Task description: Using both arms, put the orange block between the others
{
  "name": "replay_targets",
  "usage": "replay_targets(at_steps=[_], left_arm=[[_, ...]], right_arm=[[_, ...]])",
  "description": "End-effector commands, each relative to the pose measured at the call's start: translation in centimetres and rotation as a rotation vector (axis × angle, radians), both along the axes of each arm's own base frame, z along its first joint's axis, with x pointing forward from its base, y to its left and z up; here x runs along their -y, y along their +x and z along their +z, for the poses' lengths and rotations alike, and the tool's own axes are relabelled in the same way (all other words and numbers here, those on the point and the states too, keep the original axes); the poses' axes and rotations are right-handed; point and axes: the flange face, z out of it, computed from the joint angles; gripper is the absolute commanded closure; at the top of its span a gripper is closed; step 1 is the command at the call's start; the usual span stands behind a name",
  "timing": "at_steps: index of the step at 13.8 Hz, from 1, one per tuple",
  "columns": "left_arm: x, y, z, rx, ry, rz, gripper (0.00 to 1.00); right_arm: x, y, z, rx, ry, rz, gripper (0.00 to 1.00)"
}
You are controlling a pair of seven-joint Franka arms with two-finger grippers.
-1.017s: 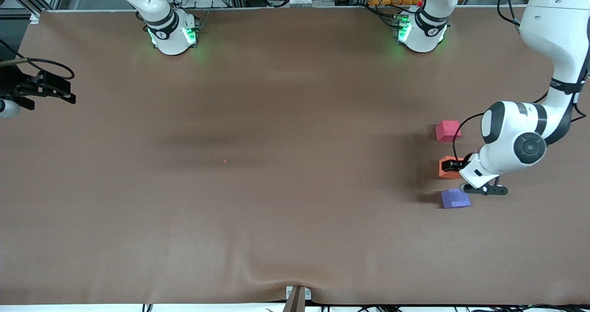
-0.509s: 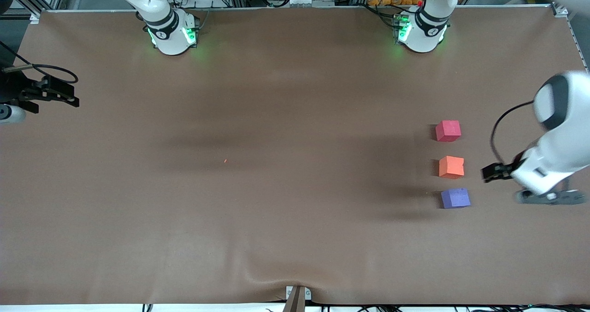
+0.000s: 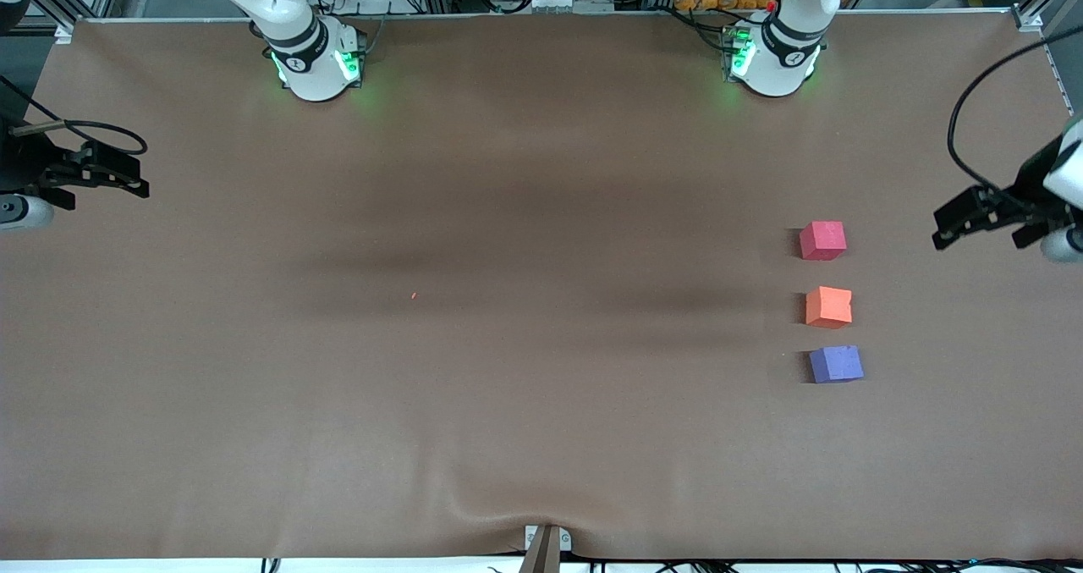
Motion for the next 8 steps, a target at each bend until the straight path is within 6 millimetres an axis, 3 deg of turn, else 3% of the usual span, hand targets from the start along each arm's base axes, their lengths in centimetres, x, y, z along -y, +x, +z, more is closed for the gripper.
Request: replay_targets(at_steps=[1,4,6,8], left_arm=[[0.0,-2.2,0.1,-0.070,-0.048,0.041,0.00],[0.4,-4.8,0.1,-0.085,-0.040,0.054,0.00],[-0.7,-4.5,1.0,-0.073,-0.042,0.049,0.00],[-0.9,-4.8,1.6,-0.085,-0.039,0.052,0.00]], right_arm=[[-0.4,0.0,0.2,0.002,-0.001,0.010,0.00],[0.1,-0.1,0.0,-0.007,0.007,0.001,0.00],[0.6,-0.4,0.6,0.001,-0.002,-0.004,0.00],[2.6,-1.6,0.8,-0.053,0.000,-0.041,0.00]])
